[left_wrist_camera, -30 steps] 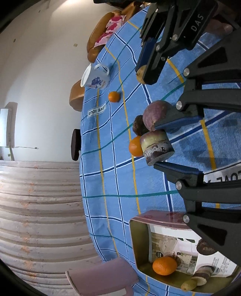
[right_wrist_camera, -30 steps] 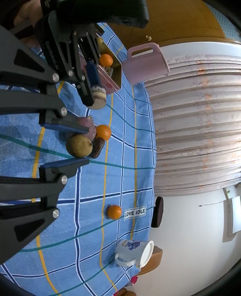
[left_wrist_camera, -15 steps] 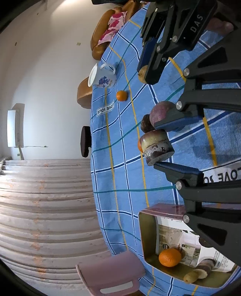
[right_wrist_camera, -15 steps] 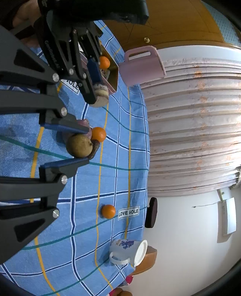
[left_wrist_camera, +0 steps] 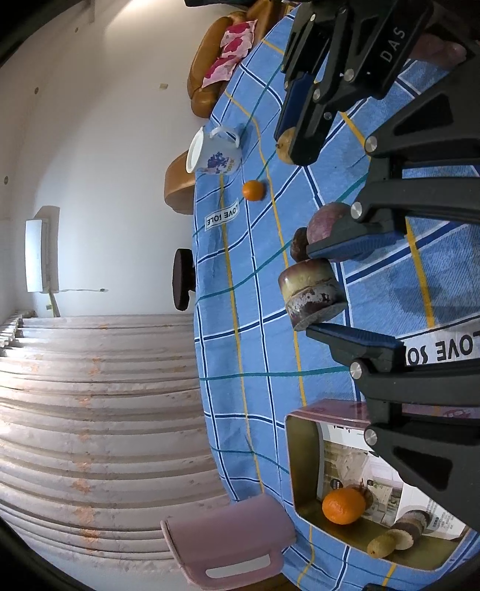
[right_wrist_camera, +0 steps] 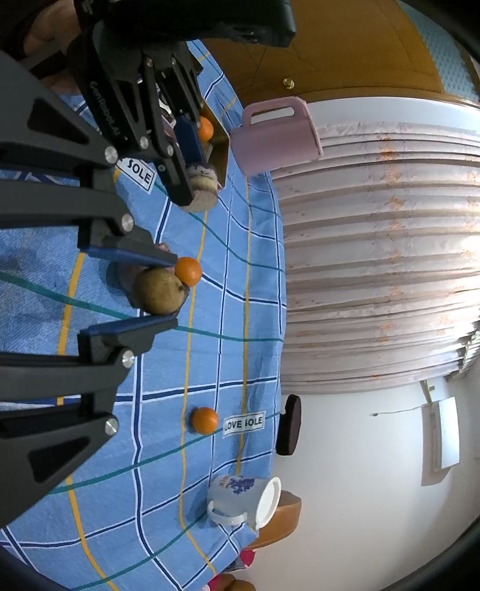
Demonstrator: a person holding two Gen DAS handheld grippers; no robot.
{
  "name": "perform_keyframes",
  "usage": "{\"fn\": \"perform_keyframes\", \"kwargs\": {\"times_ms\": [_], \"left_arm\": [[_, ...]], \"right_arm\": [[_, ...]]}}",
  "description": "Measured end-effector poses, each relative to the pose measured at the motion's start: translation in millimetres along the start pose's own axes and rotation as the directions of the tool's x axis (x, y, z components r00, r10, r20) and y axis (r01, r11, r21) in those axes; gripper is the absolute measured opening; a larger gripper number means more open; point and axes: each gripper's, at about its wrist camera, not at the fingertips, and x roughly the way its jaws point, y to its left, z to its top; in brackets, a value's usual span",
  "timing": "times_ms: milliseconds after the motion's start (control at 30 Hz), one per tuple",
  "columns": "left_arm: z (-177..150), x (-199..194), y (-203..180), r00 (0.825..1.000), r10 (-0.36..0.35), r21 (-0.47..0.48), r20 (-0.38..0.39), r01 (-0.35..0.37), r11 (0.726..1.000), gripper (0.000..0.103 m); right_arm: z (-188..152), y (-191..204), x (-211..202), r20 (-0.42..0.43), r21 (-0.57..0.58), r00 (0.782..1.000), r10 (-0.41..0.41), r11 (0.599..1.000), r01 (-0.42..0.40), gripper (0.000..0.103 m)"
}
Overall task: Organize fruits
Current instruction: 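Lift the roll with the left tool while the right tool holds the brown fruit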
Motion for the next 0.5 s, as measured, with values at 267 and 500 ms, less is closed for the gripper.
{"fn": "perform_keyframes", "kwargs": {"times_ms": [267, 500], "left_arm": [[0.1, -4.6, -0.9, 1.000, 0.005, 0.005, 0.025, -0.006, 1.000, 0.038], [-0.5, -9.5, -3.4, 0.999, 0.011, 0.017, 0.050, -0.012, 1.000, 0.038]], "right_arm": [[0.2, 3.2, -6.0, 0.029, -0.013, 1.000, -0.002, 1.000, 0.002, 0.029], [-0.4, 6.1, -11.7, 0.058, -0.027, 0.998, -0.002, 1.000, 0.004, 0.029]]}}
